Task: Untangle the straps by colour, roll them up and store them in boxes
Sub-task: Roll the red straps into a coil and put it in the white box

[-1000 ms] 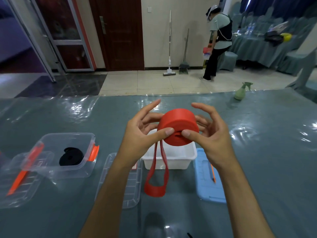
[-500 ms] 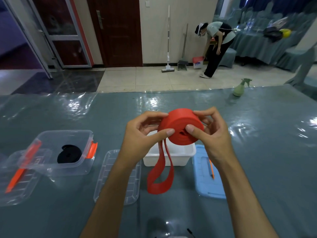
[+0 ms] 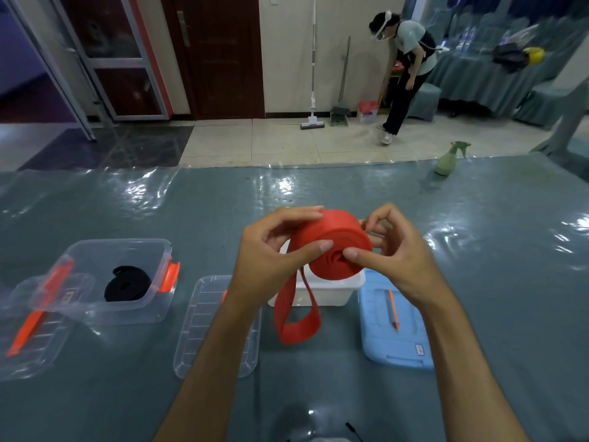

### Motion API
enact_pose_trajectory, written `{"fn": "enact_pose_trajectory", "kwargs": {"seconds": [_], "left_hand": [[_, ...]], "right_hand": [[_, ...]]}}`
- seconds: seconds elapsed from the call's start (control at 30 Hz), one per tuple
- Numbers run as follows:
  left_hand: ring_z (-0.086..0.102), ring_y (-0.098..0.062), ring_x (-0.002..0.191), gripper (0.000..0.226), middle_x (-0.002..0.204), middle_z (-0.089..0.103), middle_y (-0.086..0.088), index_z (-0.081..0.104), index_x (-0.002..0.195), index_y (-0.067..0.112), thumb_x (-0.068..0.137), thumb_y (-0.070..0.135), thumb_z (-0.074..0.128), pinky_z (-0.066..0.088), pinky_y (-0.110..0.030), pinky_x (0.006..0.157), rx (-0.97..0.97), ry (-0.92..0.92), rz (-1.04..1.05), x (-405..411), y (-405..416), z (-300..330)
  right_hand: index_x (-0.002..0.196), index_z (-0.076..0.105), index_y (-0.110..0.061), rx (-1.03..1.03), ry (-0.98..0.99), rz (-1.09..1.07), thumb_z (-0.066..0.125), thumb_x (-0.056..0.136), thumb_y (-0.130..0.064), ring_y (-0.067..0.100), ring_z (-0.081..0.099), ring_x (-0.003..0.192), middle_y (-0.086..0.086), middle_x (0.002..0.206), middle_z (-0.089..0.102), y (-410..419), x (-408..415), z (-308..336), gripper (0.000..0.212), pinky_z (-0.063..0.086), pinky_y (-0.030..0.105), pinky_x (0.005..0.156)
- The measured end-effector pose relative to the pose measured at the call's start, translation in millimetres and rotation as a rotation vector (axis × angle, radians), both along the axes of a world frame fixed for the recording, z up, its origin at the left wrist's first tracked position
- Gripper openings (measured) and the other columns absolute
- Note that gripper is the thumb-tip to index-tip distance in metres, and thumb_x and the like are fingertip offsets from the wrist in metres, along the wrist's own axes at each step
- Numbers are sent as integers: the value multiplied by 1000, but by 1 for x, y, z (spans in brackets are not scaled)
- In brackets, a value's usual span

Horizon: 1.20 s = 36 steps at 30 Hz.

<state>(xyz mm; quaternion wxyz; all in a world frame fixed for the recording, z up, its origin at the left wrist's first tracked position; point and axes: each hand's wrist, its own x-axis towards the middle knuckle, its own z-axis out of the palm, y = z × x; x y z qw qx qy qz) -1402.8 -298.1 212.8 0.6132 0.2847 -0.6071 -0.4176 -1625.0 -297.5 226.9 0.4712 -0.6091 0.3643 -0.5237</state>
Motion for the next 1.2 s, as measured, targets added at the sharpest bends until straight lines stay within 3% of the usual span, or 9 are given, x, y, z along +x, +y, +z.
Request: {"fn": "enact_pose_trajectory", "kwargs": {"seconds": [0.17,0.33,0.43,0.53,0.67,0.77,0.87,1.07,1.2], "left_hand": [[70,-25,120,34,130,68,-8,83,113,24,80,16,88,60,-35,98,75,-44,-48,8,-3,-1],[75,-23,111,32,117,78,-5,83,106,25,77,16,91,60,-31,93,80,-17,-49,9,-8,5],[73,-26,117,28,125,75,-9,83,102,25,77,16,91,60,-33,93,89,6,-18,6,-7,-1],[72,-24,118,37,125,70,-3,83,115,27,80,18,89,61,-35,97,86,-54,-39,13,-6,-6],[73,-30,114,33,118,75,-5,83,109,25,78,17,92,62,-35,91,-3,-28,19,13,-3,-4],[72,-32,117,28,119,76,-8,82,103,26,79,17,92,61,-34,91,-23,-18,34,6,-2,-4],[70,-29,121,37,125,73,-6,81,115,28,81,18,91,60,-33,96,50,-51,-28,9,-2,-10],[72,-31,118,41,123,75,-6,79,121,24,81,19,92,60,-35,97,-12,-64,5,12,-3,-14],[71,-29,121,30,127,73,-4,80,114,19,85,22,89,59,-32,97,-76,-56,77,11,1,-18]], "right_hand": [[110,76,-37,-103,-19,-66,98,67,-36,24,74,108,2,115,77,-2,-2,1,48,62,35,91],[88,64,-31,45,-47,27,101,63,-26,29,80,92,6,113,78,-6,-1,-3,44,65,34,74],[98,66,-30,34,-65,10,104,60,-37,32,80,92,9,109,78,-6,-2,-5,54,65,36,72],[110,72,-32,-13,-115,-29,103,61,-40,31,77,100,7,112,77,-6,-1,-8,59,64,35,79],[94,63,-28,16,-110,68,94,69,-15,14,76,89,-7,103,72,-6,-1,-8,42,62,27,72],[101,65,-32,-6,-75,47,94,70,-16,6,74,82,-8,101,72,-4,-3,-7,46,61,22,67],[116,72,-34,-46,-131,-32,99,69,-33,20,73,94,1,108,71,-3,-2,-10,54,63,30,76],[92,59,-27,48,-81,50,91,71,-16,17,76,95,-2,107,73,-5,-5,-10,40,62,29,75],[104,66,-33,16,-73,54,92,68,-14,19,74,98,-4,105,73,0,-3,-9,48,62,30,78]]}}
